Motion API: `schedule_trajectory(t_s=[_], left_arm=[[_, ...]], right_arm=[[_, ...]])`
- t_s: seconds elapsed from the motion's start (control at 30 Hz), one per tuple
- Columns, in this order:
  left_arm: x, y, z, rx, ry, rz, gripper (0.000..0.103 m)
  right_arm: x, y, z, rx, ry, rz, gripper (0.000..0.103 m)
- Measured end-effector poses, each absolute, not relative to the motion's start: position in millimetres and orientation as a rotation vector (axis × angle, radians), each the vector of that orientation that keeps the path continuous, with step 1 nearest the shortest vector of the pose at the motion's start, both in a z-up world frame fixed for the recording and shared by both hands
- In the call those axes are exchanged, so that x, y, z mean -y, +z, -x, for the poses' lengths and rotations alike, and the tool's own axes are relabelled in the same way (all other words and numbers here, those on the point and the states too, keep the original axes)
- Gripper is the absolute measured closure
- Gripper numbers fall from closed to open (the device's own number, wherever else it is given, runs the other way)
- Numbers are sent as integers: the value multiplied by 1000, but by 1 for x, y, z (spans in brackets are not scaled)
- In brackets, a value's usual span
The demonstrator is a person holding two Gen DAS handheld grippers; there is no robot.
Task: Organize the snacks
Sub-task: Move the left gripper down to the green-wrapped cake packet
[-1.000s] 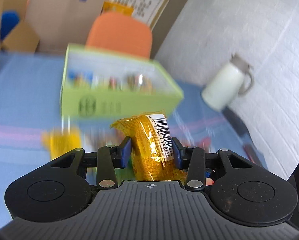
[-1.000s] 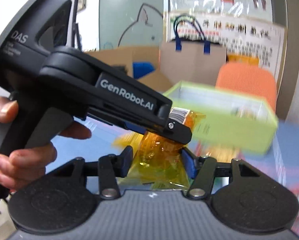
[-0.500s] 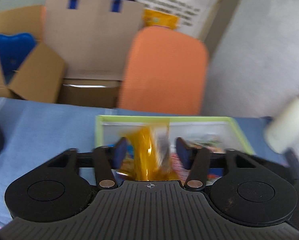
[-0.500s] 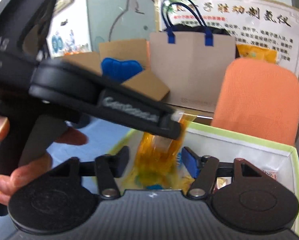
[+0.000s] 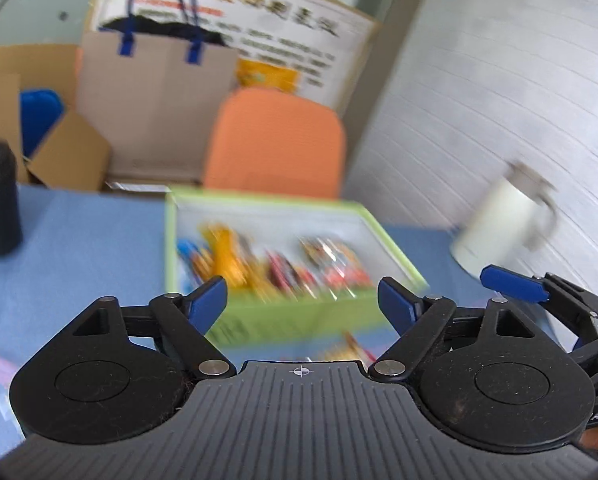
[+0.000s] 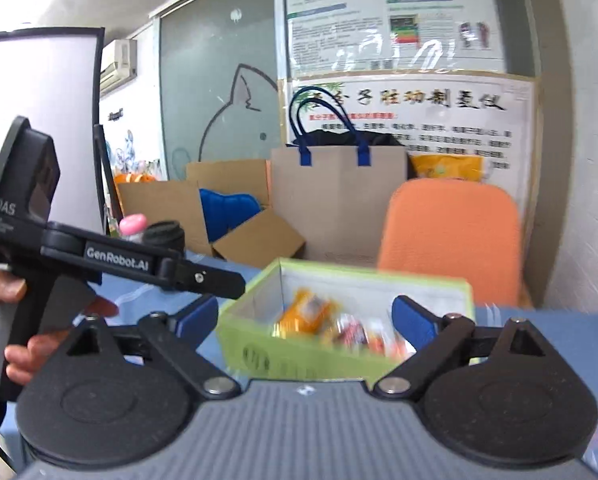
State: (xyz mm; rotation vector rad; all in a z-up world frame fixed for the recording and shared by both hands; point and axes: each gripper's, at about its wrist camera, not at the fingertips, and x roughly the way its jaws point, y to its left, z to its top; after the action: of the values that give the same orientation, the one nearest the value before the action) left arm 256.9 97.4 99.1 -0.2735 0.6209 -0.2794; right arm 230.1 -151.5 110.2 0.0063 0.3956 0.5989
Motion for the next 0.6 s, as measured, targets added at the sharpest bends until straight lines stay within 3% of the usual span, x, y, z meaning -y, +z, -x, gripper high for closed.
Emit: schedule_trajectory(t_s=[0.33,0.6], left_arm=[[-14,2,-152,-928,-552,441,37],[-34,13,-123,-878,-451,441,34]], right_arm=[[215,16,-81,-649,378,-144,10],[197,-6,-57,-694,399,-161,9]])
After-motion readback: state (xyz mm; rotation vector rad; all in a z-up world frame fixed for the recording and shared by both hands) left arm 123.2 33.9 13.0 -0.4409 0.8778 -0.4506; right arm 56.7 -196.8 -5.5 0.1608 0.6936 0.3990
